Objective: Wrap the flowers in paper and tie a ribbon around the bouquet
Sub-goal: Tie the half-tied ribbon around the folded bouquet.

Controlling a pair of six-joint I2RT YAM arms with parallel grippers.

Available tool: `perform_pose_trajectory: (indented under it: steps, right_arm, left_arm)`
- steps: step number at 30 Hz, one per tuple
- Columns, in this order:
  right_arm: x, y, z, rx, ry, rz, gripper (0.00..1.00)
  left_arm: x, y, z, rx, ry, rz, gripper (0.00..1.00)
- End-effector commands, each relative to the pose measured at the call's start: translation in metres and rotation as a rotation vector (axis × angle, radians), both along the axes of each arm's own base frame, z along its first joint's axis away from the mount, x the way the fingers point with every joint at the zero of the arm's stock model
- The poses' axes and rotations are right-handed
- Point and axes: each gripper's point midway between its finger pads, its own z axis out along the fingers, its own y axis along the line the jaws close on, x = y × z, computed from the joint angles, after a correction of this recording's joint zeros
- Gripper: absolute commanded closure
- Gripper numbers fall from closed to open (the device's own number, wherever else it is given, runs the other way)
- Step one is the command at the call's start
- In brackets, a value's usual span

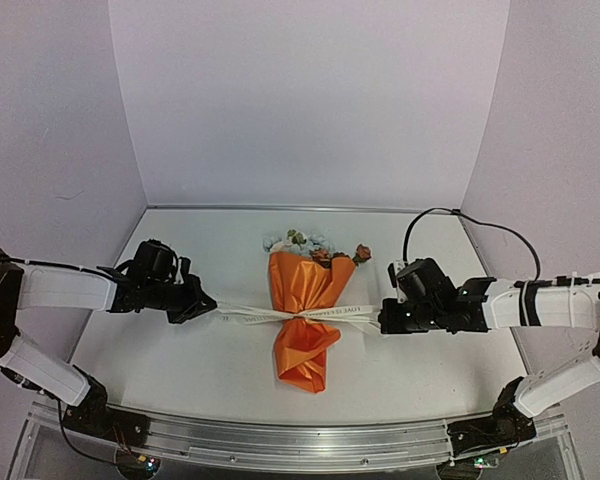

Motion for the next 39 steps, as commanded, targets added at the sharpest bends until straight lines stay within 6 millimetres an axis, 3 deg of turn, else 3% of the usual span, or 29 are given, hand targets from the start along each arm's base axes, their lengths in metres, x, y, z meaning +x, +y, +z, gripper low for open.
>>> perform_pose_trajectory:
  steps: [1,7,18,24,28,33,36,37,38,39]
  right_arm:
    - [-0.022,-0.107,-0.034,-0.394,0.083,-0.192,1.0]
    - [-0.025,-0.1,-0.043,-0.365,0.125,-0.184,1.0]
    - [-0.032,-0.082,-0.04,-0.326,0.165,-0.144,1.0]
    - [-0.036,-0.077,-0.034,-0.318,0.177,-0.125,1.0]
    - [-0.039,-0.072,-0.029,-0.3,0.194,-0.105,0.98]
    - [-0.044,-0.066,-0.025,-0.271,0.217,-0.081,0.71]
    - [-0.048,-0.065,-0.023,-0.252,0.228,-0.078,0.55]
    - [-0.05,-0.064,-0.022,-0.243,0.232,-0.076,0.35]
    - [-0.051,-0.064,-0.02,-0.234,0.234,-0.074,0.08]
    - [-0.052,-0.063,-0.018,-0.225,0.232,-0.072,0.02]
  left_arm:
    - [0.008,0.089,-0.035,0.268,0.039,0.3,1.0]
    - [0.006,0.081,-0.035,0.249,0.031,0.254,1.0]
    - [0.007,0.049,-0.019,0.265,-0.023,0.116,1.0]
    - [0.005,0.042,-0.015,0.26,-0.035,0.092,1.0]
    - [0.004,0.041,-0.009,0.256,-0.046,0.087,0.88]
    - [0.005,0.04,0.004,0.247,-0.069,0.079,0.68]
    - [0.005,0.04,0.013,0.242,-0.082,0.074,0.51]
    - [0.005,0.039,0.017,0.238,-0.088,0.07,0.46]
    - [0.004,0.039,0.02,0.235,-0.093,0.067,0.4]
    - [0.004,0.038,0.024,0.231,-0.098,0.062,0.35]
